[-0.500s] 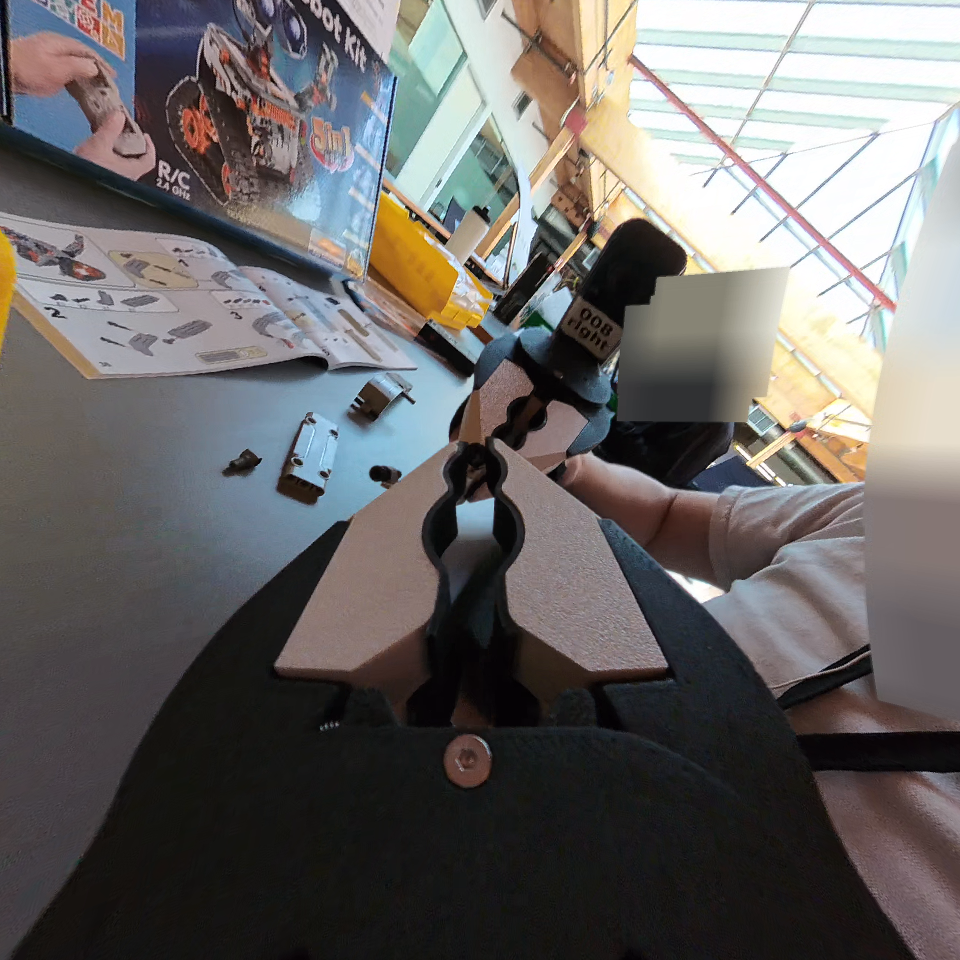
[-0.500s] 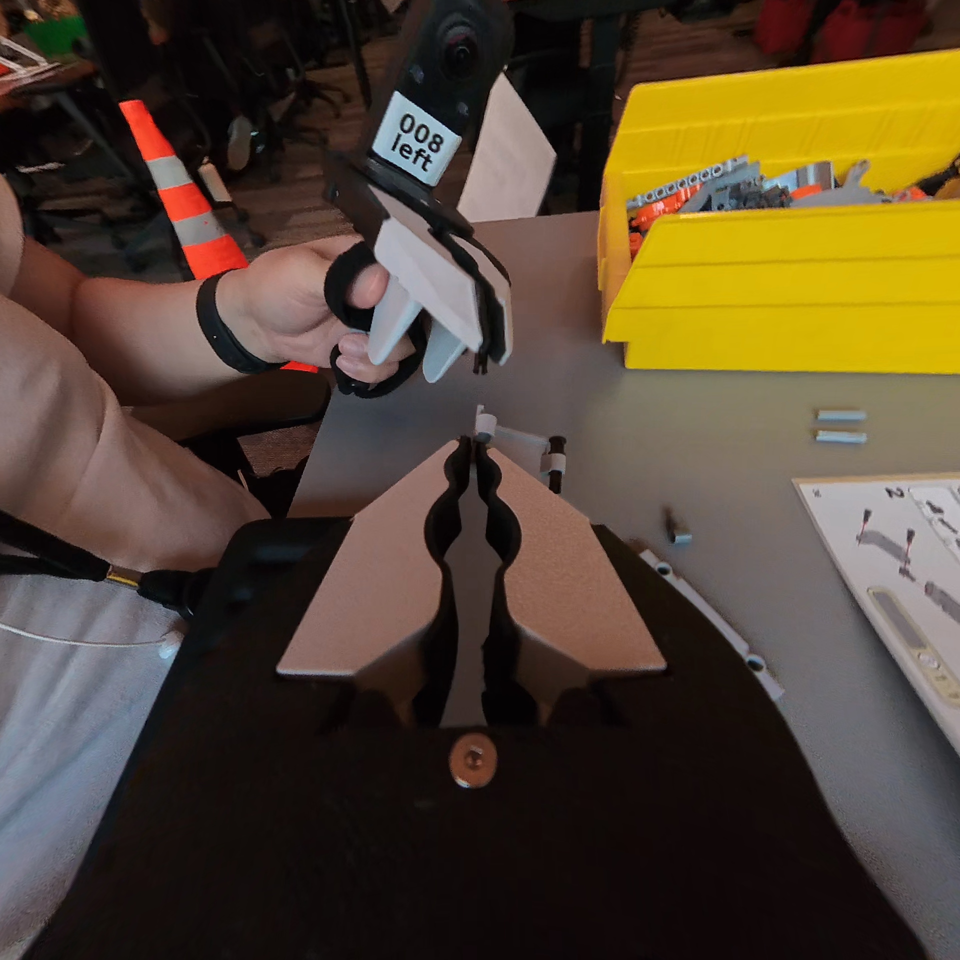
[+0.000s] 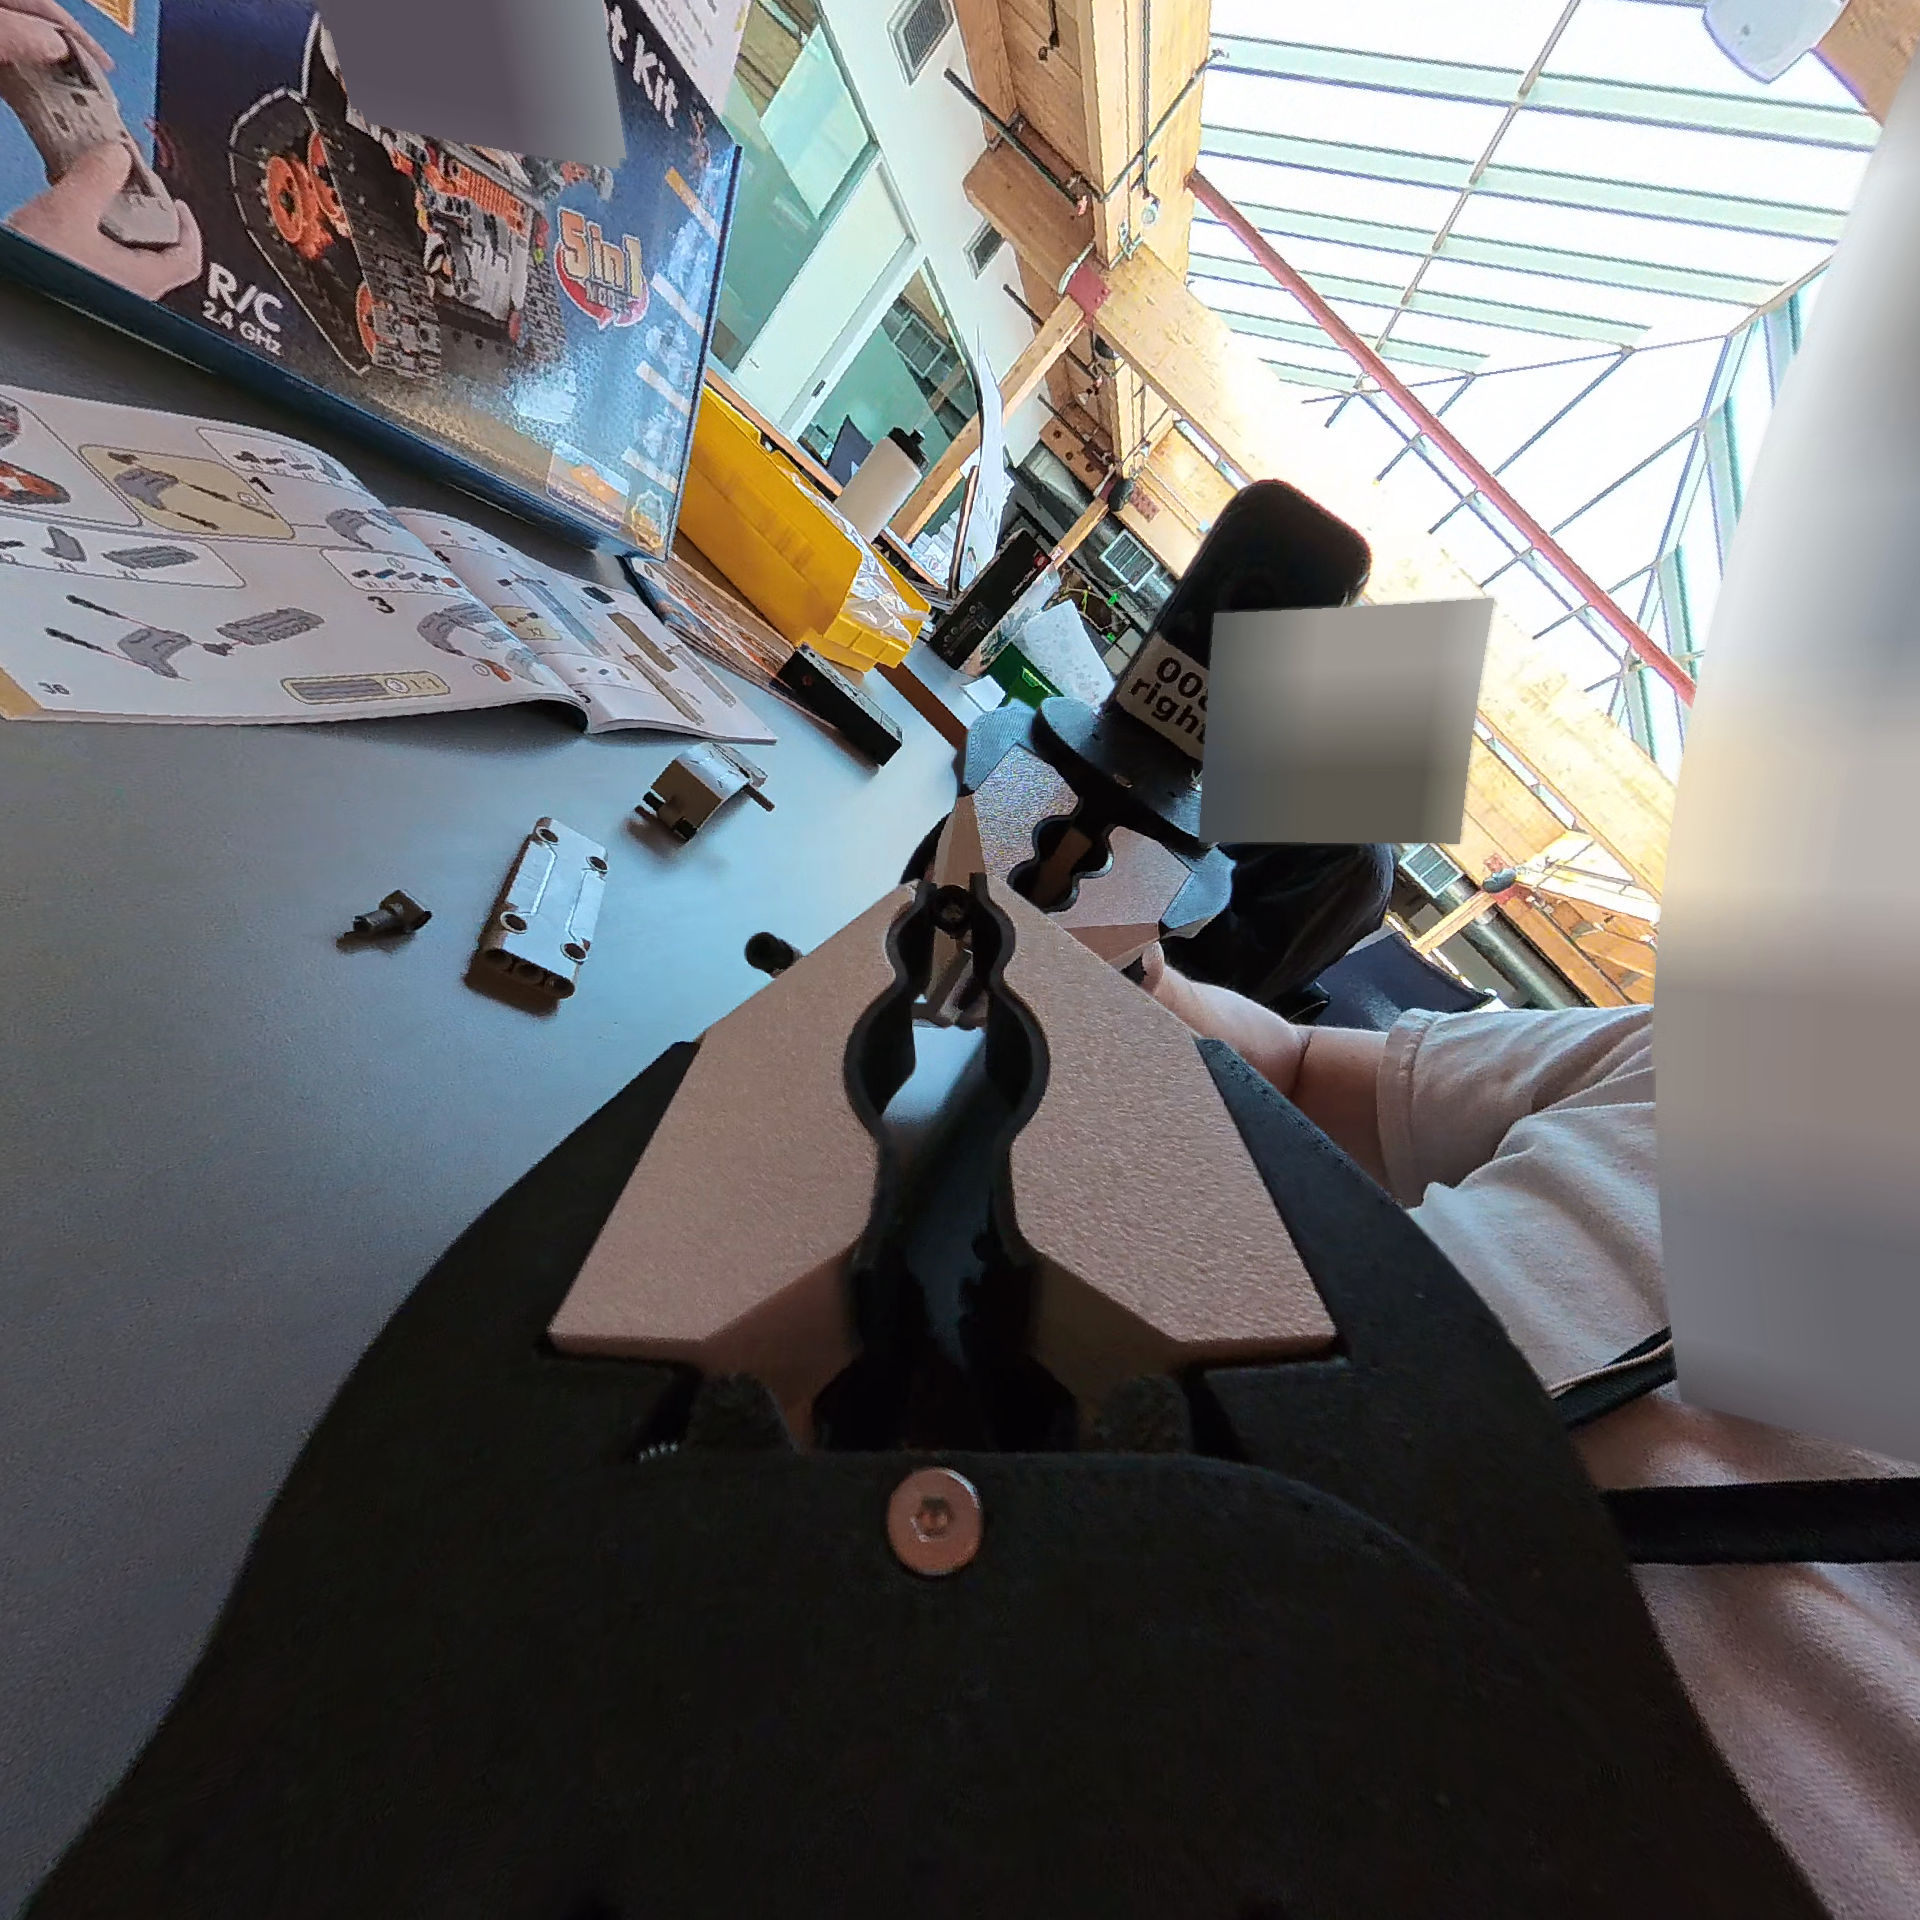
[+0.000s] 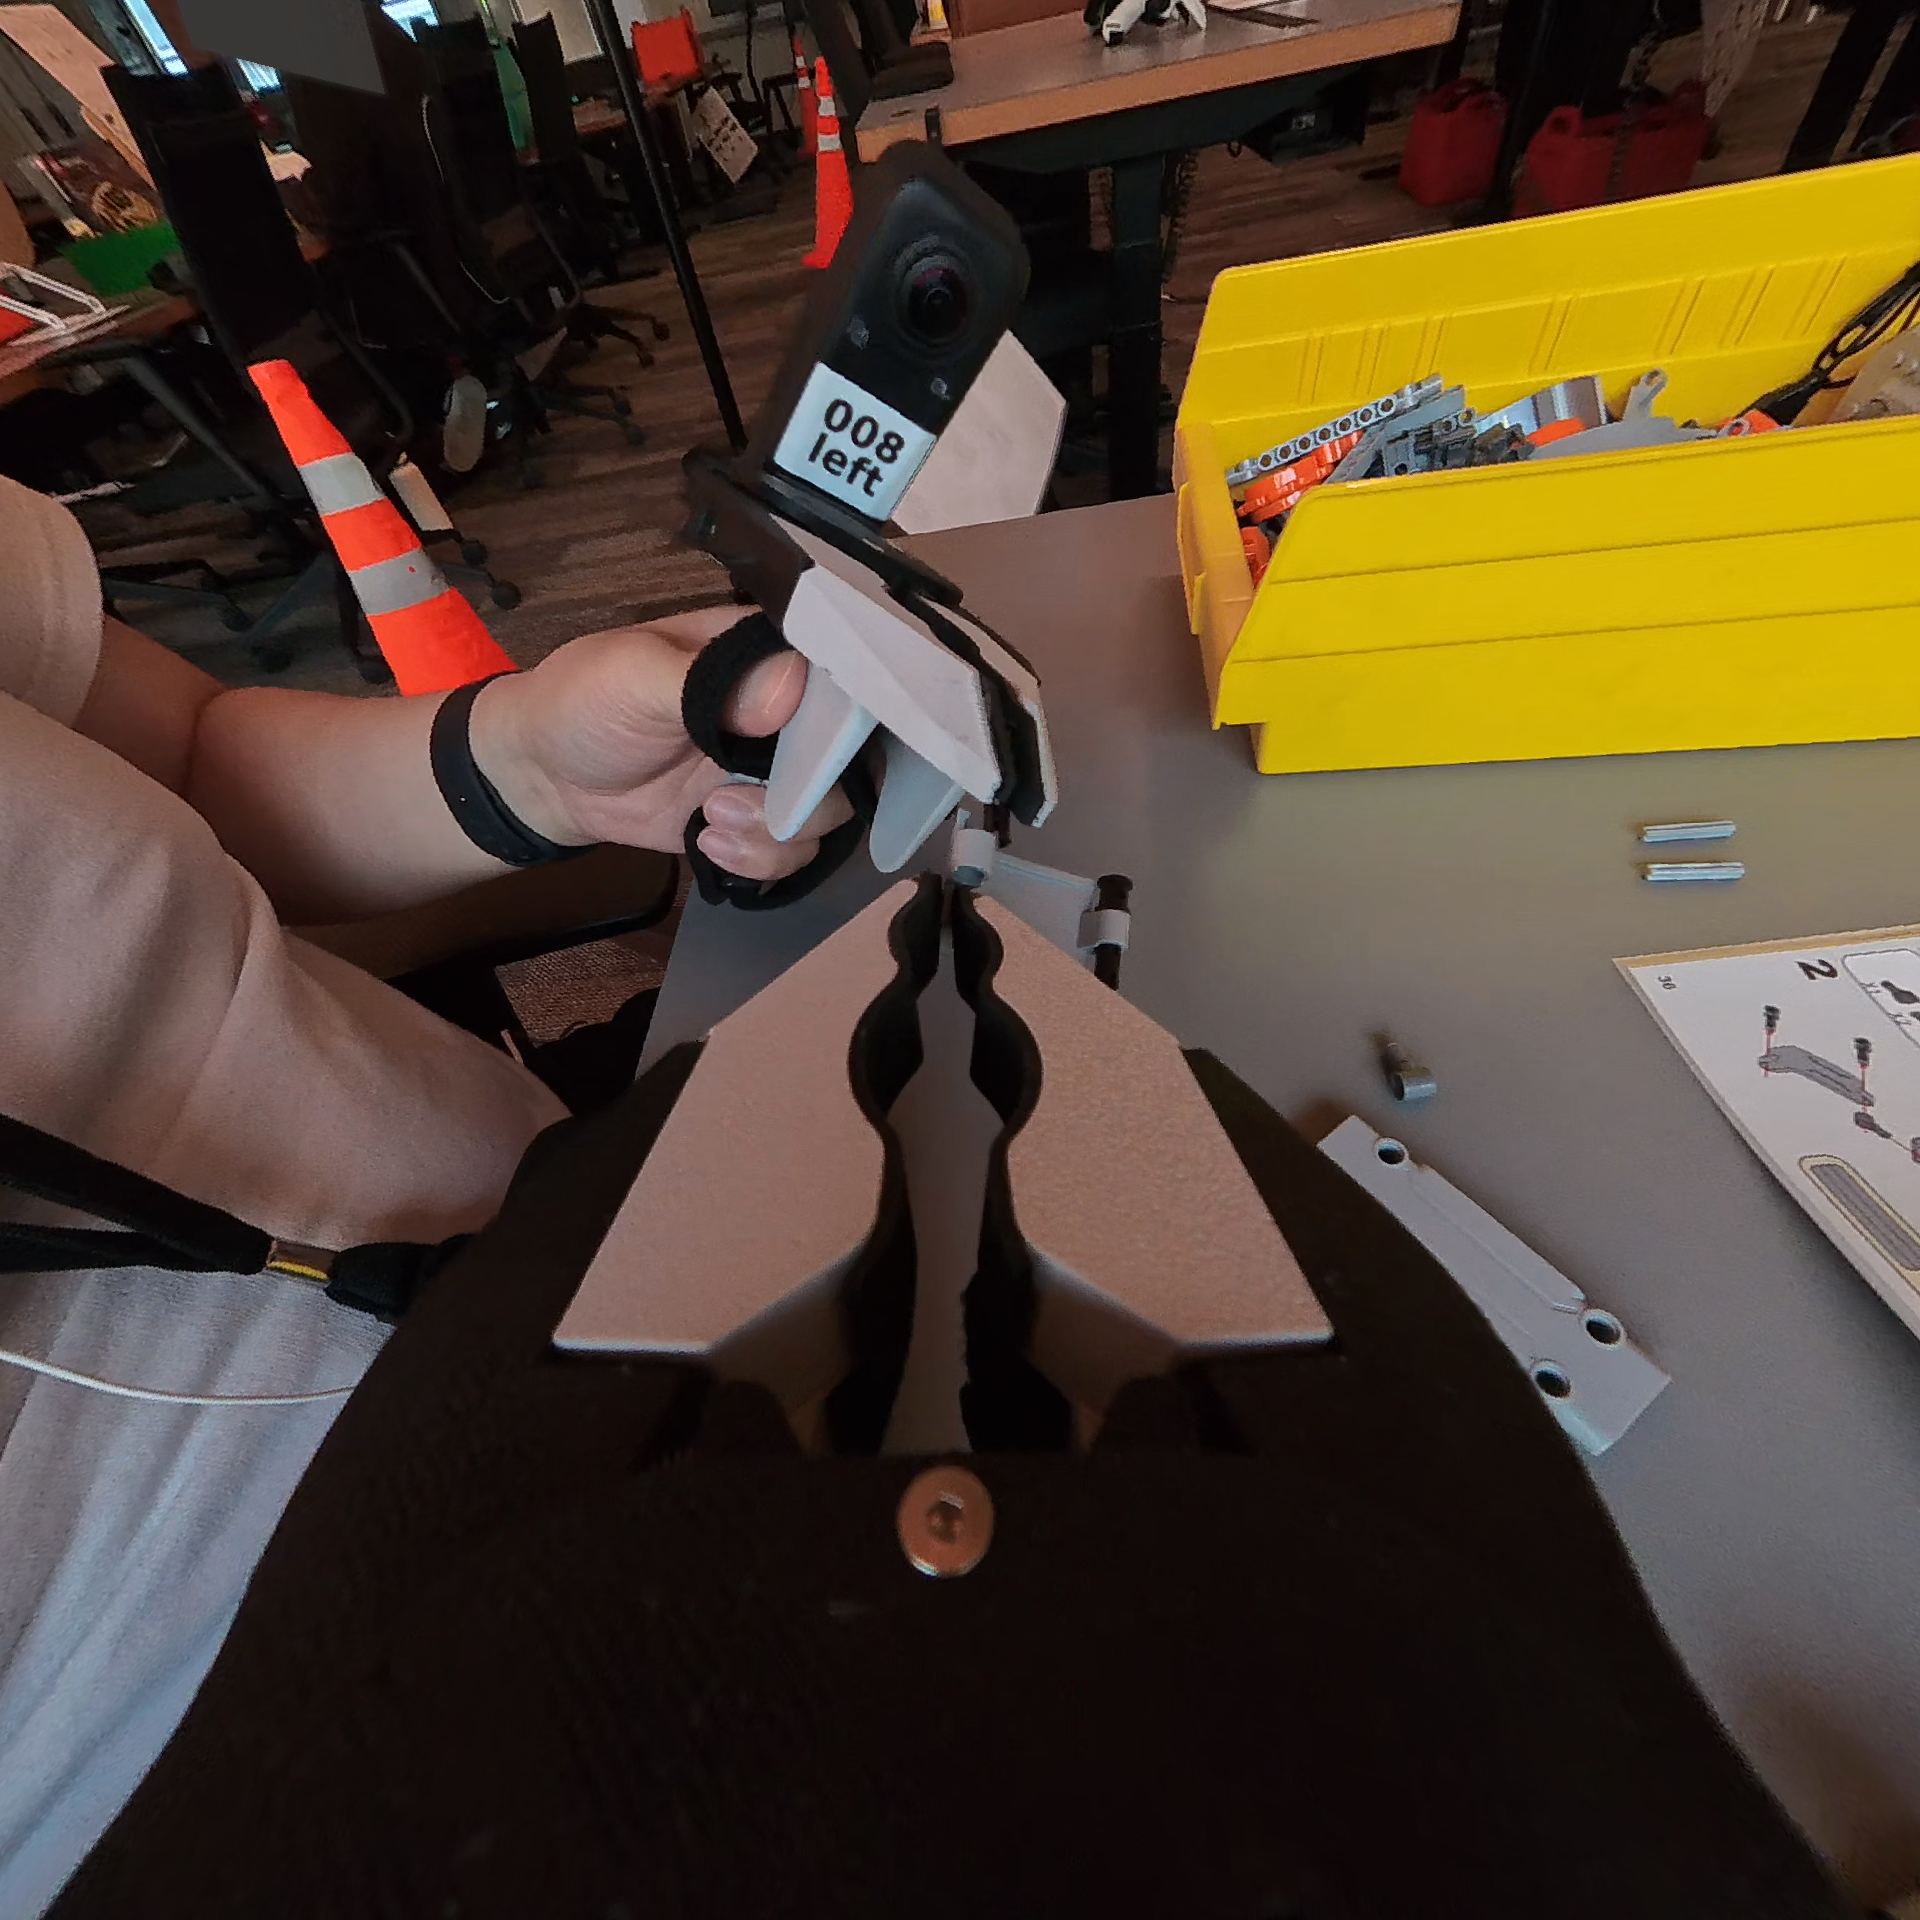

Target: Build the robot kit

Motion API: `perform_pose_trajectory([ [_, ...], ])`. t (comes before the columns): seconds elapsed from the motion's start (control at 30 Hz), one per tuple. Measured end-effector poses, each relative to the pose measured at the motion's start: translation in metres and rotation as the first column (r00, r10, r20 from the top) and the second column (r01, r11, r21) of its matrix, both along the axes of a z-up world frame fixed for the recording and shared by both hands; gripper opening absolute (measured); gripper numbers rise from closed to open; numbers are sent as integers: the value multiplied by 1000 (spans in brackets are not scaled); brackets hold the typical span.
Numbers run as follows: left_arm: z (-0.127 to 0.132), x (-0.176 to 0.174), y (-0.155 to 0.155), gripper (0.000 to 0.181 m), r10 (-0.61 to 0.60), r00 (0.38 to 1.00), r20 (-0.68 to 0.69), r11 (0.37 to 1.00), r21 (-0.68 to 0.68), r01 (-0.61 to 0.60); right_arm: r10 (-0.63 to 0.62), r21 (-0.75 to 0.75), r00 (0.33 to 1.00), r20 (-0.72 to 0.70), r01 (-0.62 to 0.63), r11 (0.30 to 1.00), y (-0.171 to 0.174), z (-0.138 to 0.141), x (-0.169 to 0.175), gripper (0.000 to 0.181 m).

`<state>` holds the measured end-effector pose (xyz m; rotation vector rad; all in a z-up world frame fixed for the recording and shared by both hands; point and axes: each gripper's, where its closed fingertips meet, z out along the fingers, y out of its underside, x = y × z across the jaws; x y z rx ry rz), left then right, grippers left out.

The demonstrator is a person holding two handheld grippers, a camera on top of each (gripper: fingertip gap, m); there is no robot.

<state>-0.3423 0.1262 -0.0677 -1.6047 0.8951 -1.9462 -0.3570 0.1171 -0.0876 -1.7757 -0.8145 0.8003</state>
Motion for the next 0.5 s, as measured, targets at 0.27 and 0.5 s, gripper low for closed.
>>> perform_pose_trajectory([
  [0.27, -10, 0, -2, 5, -51, 997, -53, 999, -1, 51, 20, -38, 1000, -5, -20, 999, 0, -11, 0, 0],
  [0.5, -28, -5, -5, 4, -107, 985, -137, 994, -1, 108, 48, -70, 999, 21, -46, 996, -1, -27, -4, 1],
])
